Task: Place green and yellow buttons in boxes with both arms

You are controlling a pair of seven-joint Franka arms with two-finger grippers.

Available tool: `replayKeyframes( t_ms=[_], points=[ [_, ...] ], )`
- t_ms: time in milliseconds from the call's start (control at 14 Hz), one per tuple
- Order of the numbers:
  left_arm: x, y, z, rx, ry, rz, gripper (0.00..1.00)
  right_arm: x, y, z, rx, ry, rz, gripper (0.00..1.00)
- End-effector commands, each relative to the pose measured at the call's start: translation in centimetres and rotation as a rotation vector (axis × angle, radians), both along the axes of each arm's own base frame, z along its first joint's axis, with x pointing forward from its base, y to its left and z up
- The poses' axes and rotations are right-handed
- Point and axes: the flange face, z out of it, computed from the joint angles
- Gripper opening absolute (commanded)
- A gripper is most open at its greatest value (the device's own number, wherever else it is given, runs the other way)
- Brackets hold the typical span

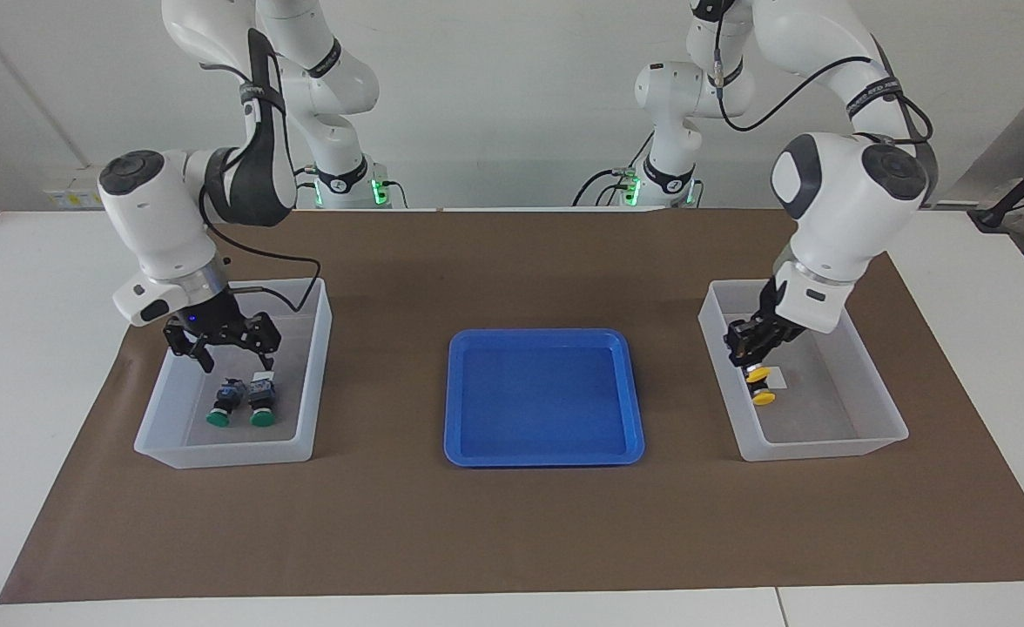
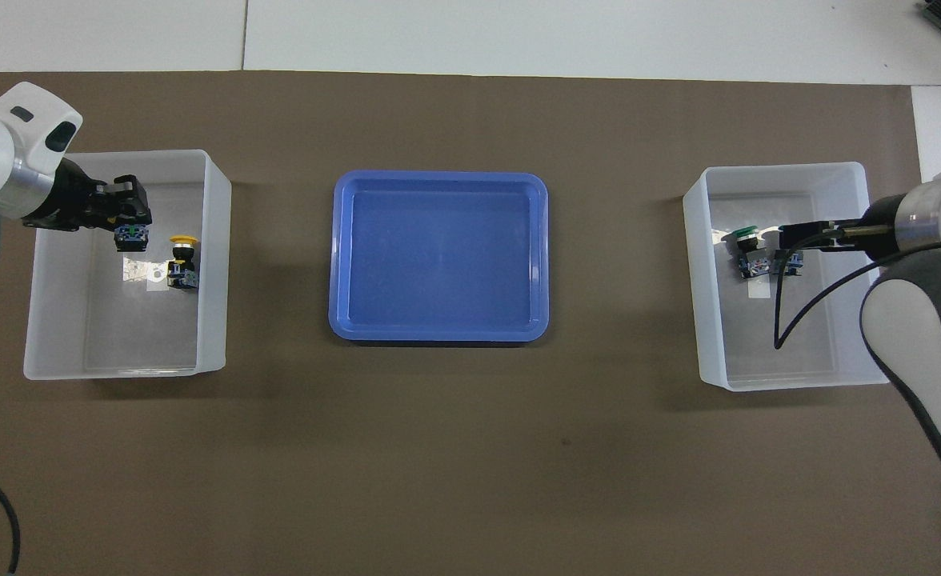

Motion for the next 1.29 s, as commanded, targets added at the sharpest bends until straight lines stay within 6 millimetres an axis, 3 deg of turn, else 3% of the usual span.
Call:
replayKeyframes(
  t_ms=[0,214,571,643,714,786,857,929,1071,1214],
  points=[
    [-3.0,3.4,-1.7,0.019,-0.063,-0.045,0.0,-0.3,-0.6,4.6,0.01,0.034,-0.042,1.0],
    [-3.8,4.8,-6.6,0.039,-0.114,-0.018,0.0,-0.1,0.0,8.9,0.006,0.033,-0.036,1.0],
    [-2.4,4.5,-11.9,0.056,-0.146,-0.016,0.0,-1.1,0.5,10.8,-0.038,0.102,-0.016,1.0],
    [-2.1,4.2,-13.3,0.059,-0.146,-0.021,0.02,-1.2,0.8,10.4,-0.038,0.108,-0.01,1.0],
    [-2.1,4.2,-13.8,0.059,-0.142,-0.021,0.2,-1.3,1.0,10.2,-0.038,0.112,-0.008,1.0],
    [-2.1,4.2,-13.7,0.059,-0.134,-0.024,0.39,-1.4,1.1,10.1,-0.038,0.109,-0.007,1.0],
    [-2.1,4.2,-13.7,0.059,-0.134,-0.024,0.75,-1.3,1.1,10.1,-0.038,0.106,-0.007,1.0],
    [-2.0,4.1,-13.6,0.054,-0.114,-0.034,0.93,-1.3,1.3,10.1,-0.039,0.101,-0.003,1.0],
    [-0.6,4.0,-10.4,0.04,-0.047,-0.058,0.96,-1.5,1.6,10.0,-0.038,0.11,0.007,1.0],
    [0.9,3.9,-4.4,0.027,0.018,-0.076,1.0,-1.4,1.5,9.9,-0.036,0.11,0.005,1.0]
  ],
)
